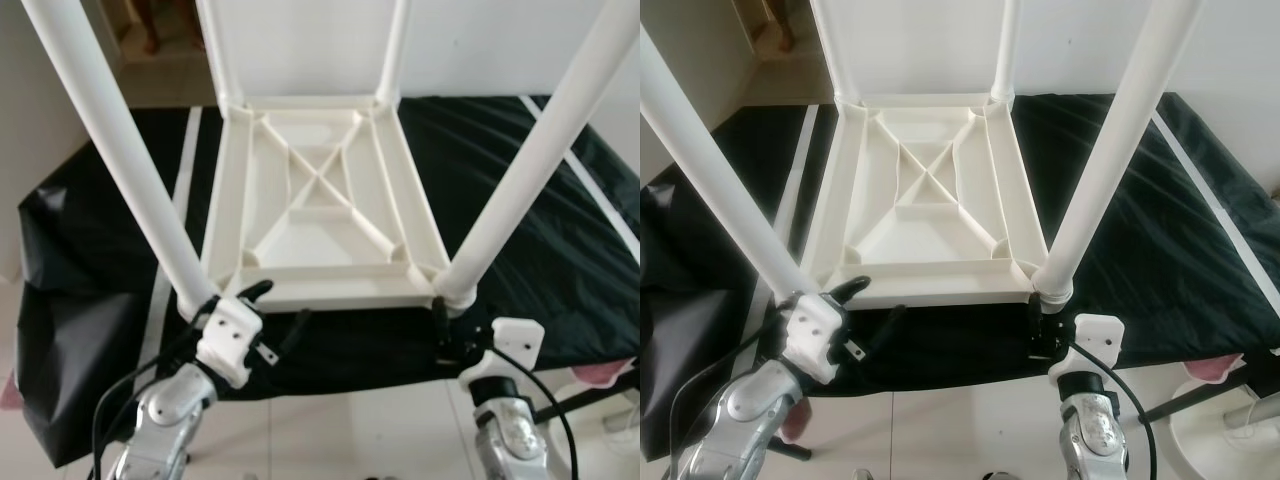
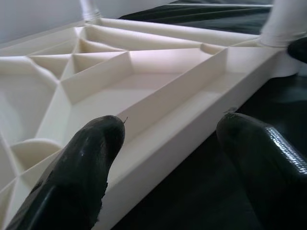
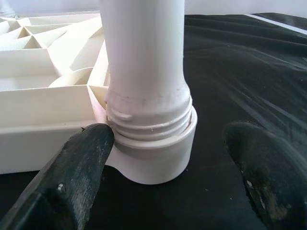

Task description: Building children table

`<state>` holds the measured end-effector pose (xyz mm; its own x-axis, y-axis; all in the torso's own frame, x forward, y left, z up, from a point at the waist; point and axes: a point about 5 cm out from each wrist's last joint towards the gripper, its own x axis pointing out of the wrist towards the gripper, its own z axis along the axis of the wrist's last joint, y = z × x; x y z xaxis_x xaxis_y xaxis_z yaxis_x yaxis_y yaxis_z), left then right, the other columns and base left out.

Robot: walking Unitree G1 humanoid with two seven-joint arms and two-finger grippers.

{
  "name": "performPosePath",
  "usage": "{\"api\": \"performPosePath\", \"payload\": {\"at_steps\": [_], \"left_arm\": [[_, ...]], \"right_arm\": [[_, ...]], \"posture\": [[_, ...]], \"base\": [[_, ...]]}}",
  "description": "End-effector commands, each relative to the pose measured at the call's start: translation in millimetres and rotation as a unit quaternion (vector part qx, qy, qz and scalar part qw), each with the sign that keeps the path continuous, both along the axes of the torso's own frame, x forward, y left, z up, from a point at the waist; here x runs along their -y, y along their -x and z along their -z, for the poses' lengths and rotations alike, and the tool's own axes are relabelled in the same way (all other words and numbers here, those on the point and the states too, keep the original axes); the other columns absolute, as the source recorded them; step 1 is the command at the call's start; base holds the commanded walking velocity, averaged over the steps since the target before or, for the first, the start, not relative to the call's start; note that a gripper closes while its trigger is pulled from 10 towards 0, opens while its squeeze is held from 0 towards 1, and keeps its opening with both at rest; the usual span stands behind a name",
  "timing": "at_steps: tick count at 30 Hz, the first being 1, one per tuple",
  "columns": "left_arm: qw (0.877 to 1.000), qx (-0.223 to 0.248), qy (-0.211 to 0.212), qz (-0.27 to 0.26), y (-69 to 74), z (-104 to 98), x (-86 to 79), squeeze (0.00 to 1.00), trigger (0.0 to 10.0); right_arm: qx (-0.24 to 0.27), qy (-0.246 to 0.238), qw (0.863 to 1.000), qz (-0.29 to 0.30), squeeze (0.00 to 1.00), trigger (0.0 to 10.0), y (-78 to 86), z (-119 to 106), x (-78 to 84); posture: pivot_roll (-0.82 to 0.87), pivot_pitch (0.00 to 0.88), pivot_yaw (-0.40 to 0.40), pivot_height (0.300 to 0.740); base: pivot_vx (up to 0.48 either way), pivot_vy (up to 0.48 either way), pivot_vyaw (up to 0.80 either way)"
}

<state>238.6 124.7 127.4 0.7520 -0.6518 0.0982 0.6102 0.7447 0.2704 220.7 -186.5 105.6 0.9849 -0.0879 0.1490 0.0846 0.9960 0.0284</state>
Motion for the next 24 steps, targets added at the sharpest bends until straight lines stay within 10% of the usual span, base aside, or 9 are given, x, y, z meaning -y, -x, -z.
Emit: {"api": "performPosePath", "payload": {"at_steps": [1,6,7,24], "left_arm": [[1.000,0.004,-0.011,0.007,1.9,0.8,-0.2,0.00,10.0],[1.000,0.007,-0.002,0.020,1.8,-2.4,3.5,0.00,10.0],[0.999,0.004,0.003,0.032,2.5,-4.0,5.3,0.00,10.0],[0.982,-0.021,-0.050,0.181,16.2,-10.0,20.8,0.00,10.0]], "right_arm": [[-0.001,-0.001,1.000,0.007,1.00,10.0,4.0,1.6,7.0],[0.006,0.003,1.000,-0.007,1.00,10.0,3.2,-3.9,15.4],[0.009,0.005,1.000,-0.012,0.00,10.0,2.5,-6.6,16.5],[0.032,0.018,0.989,-0.140,0.00,10.0,15.1,-34.2,2.7]], "posture": [[-0.02,0.104,0.012,0.740],[-0.02,0.102,0.016,0.740],[-0.02,0.102,0.015,0.740],[-0.03,0.098,0.012,0.740]], "base": [[0.000,0.000,0.00],[0.000,0.000,0.00],[0.000,0.000,0.00],[0.000,0.000,0.00]]}}
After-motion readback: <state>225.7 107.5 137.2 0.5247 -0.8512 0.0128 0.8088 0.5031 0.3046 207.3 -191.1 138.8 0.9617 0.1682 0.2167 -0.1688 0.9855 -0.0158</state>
